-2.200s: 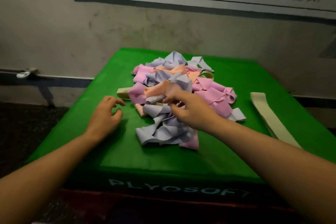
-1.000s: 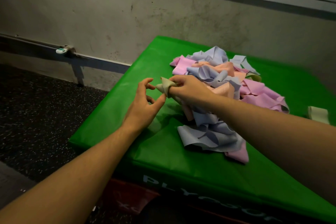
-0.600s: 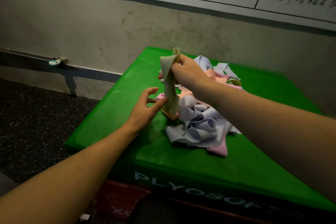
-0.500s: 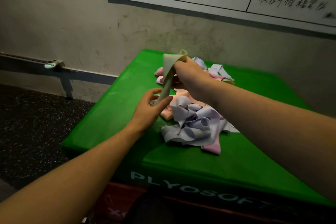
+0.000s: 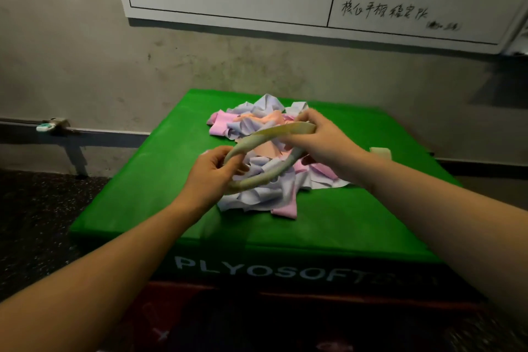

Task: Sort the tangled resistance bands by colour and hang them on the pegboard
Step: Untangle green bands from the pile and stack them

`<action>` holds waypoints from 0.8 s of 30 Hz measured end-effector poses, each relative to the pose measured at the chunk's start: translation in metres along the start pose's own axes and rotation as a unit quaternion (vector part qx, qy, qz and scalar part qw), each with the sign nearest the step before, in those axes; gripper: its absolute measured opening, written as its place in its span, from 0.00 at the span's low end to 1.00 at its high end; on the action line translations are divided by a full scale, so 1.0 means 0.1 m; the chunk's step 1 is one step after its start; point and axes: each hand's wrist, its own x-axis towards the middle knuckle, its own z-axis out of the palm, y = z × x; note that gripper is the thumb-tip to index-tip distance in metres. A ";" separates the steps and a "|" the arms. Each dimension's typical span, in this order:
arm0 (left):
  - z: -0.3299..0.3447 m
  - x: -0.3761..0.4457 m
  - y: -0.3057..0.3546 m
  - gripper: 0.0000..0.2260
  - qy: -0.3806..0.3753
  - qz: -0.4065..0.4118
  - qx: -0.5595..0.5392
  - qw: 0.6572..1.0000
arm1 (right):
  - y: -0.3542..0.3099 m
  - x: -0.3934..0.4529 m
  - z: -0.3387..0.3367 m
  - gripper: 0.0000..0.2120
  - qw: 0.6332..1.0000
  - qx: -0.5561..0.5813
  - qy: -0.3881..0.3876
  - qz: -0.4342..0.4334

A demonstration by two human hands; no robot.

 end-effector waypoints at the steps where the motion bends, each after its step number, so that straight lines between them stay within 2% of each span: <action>1: 0.04 -0.05 0.05 0.06 0.002 -0.014 -0.014 1.000 | 0.04 -0.12 -0.07 0.11 1.000 -0.008 -0.028 -0.008; 5: 0.17 -0.26 0.15 0.05 0.003 -0.086 -0.080 0.993 | 0.19 -0.58 -0.28 0.01 0.996 0.015 -0.084 0.013; 7: 0.21 -0.37 0.16 0.05 -0.013 -0.095 -0.085 0.992 | 0.29 -0.76 -0.33 0.06 0.994 0.065 -0.080 0.034; 10: 0.31 -0.49 0.13 0.04 -0.060 -0.085 -0.059 0.993 | 0.38 -0.98 -0.36 0.08 0.978 0.186 -0.070 0.064; 12: 0.41 -0.57 0.15 0.09 -0.101 -0.066 -0.037 0.992 | 0.39 -1.10 -0.38 0.08 0.966 0.240 -0.067 0.073; 15: 0.58 -0.68 0.26 0.14 -0.169 -0.045 -0.013 0.985 | 0.39 -1.23 -0.39 0.05 0.958 0.273 -0.055 0.064; 17: 0.68 -0.77 0.36 0.14 -0.202 -0.044 -0.022 0.978 | 0.37 -1.29 -0.39 0.04 0.957 0.282 -0.032 0.065; 20: 0.82 -0.84 0.54 0.15 -0.195 -0.049 -0.054 0.978 | 0.32 -1.38 -0.39 0.07 0.953 0.293 -0.048 0.063; 22: 0.91 -0.86 0.66 0.10 -0.173 -0.038 -0.091 0.980 | 0.29 -1.44 -0.39 0.04 0.952 0.294 -0.056 0.059; 24: 0.97 -0.87 0.76 0.07 -0.171 0.001 -0.078 0.982 | 0.25 -1.48 -0.39 0.03 0.955 0.289 -0.045 0.053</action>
